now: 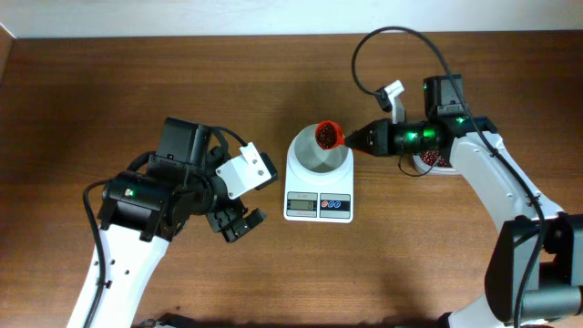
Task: Scoop and weigh 50g on scale
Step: 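Carry the filled scoop with the right gripper over the white bowl, then tilt the scoop with the right gripper to pour beans into the bowl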
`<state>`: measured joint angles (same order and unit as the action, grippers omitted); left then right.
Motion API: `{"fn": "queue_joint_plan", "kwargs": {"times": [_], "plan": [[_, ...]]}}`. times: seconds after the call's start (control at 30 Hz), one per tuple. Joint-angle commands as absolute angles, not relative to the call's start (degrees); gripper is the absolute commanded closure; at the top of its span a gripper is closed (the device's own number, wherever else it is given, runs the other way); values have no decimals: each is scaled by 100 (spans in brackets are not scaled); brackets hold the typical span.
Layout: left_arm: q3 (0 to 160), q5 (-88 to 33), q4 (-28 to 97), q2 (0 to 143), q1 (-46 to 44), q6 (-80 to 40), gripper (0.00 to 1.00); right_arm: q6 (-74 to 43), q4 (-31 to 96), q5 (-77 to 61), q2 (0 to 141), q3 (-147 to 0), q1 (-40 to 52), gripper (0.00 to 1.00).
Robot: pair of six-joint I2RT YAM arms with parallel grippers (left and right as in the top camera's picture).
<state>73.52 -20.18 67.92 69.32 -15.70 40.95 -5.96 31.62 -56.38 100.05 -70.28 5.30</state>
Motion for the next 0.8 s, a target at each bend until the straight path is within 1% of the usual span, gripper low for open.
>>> {"fn": "queue_joint_plan", "kwargs": {"times": [0.0, 0.07, 0.27, 0.4, 0.47, 0.6, 0.77], "plan": [[7430, -2102, 6783, 6882, -1544, 4171, 1, 250, 3138, -4991, 10077, -7041, 679, 96], [7430, -2102, 6783, 6882, -1544, 4169, 1, 517, 3135, -4746, 10077, -7041, 749, 96], [7430, -2102, 6783, 6882, -1544, 4171, 1, 1208, 3076, -4705, 10077, -7041, 913, 96], [7430, -2102, 6783, 6882, -1544, 4171, 1, 1481, 3059, -4289, 10077, -7041, 989, 96], [7430, -2102, 6783, 6882, -1544, 4171, 1, 1511, 3057, -4091, 10077, -7041, 1015, 96], [7430, -2102, 6783, 6882, -1544, 4169, 1, 1765, 3057, -4086, 10077, -7041, 1024, 96], [7430, -2104, 6783, 6882, -1544, 4171, 1, 1761, 3059, -4091, 10075, -7041, 1031, 96]]}}
